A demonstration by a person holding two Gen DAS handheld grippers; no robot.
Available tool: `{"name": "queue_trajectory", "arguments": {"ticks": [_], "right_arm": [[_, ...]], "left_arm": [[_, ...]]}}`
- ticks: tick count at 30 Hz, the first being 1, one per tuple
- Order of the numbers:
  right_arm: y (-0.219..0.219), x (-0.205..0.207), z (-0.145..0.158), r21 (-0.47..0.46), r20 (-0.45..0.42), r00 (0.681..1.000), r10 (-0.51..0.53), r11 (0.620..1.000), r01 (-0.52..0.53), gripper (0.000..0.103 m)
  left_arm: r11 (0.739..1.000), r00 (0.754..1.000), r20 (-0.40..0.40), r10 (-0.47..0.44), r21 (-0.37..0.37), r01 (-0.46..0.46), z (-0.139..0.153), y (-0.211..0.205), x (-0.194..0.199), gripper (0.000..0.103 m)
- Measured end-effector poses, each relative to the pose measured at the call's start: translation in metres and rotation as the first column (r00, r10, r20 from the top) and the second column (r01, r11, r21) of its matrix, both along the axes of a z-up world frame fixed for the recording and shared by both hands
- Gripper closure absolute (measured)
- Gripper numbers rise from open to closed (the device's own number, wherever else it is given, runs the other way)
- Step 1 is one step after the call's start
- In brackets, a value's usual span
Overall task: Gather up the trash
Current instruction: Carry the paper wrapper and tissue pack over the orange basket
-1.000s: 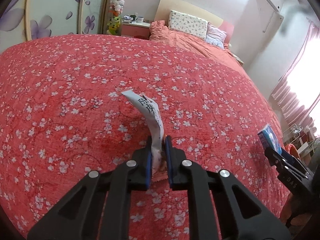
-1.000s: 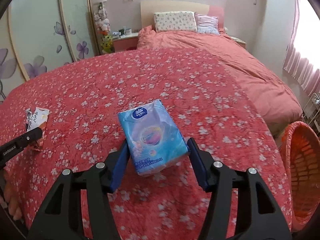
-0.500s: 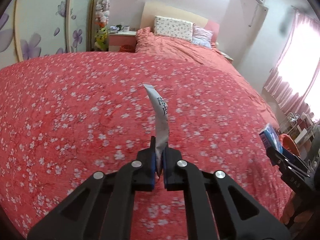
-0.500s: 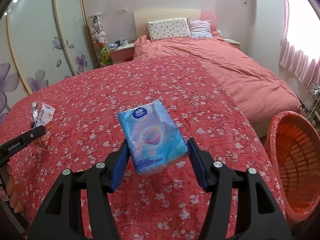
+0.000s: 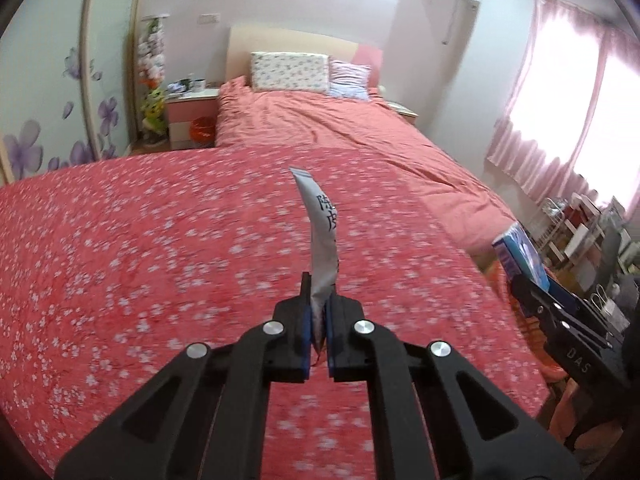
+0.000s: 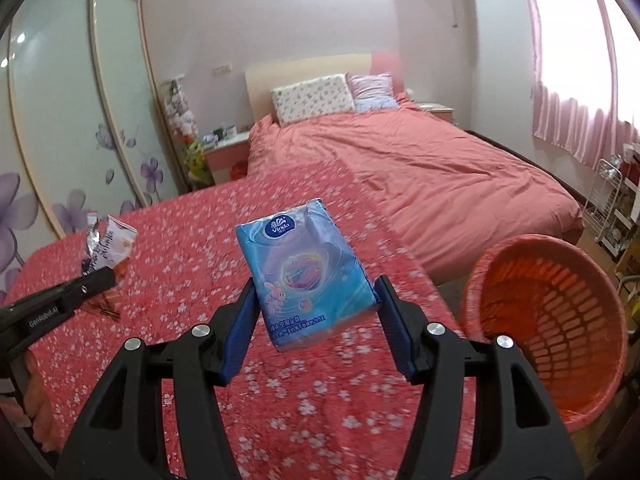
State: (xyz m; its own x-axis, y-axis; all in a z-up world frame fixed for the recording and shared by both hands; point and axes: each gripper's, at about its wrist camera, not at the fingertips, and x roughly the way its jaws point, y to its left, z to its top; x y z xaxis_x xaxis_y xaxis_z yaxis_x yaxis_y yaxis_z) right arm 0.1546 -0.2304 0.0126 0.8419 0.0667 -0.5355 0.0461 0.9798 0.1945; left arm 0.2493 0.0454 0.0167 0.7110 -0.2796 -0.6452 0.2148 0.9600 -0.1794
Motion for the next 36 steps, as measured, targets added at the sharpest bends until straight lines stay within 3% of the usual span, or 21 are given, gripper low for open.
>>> {"name": "queue_trajectory", "arguments": {"ticks": [9,17,36], "right_arm": [[-0.037,-0.034,0.016,0.025,0.091,0.990,-0.104,0.994,0.103,0.045],[-0.075,-0.061,0.018,0.017,0.139,0.967,-0.212,0.977,0.212,0.045],[-0.150,-0.075,-0.006,0.067,0.090,0.909,-0.406,0.913,0.402,0.045]], "left_arm": [[0.992,0.992,0.025,-0.122,-0.039,0.123,0.021,-0.059,-0.018,0.097],[0.968,0.969,0.044,-0.242,-0.056,0.244,0.028,-0.123,-0.035,0.097],[0.886,0.888,0.002,-0.461,-0.061,0.460,0.007,-0.261,-0.046,0.097]]}}
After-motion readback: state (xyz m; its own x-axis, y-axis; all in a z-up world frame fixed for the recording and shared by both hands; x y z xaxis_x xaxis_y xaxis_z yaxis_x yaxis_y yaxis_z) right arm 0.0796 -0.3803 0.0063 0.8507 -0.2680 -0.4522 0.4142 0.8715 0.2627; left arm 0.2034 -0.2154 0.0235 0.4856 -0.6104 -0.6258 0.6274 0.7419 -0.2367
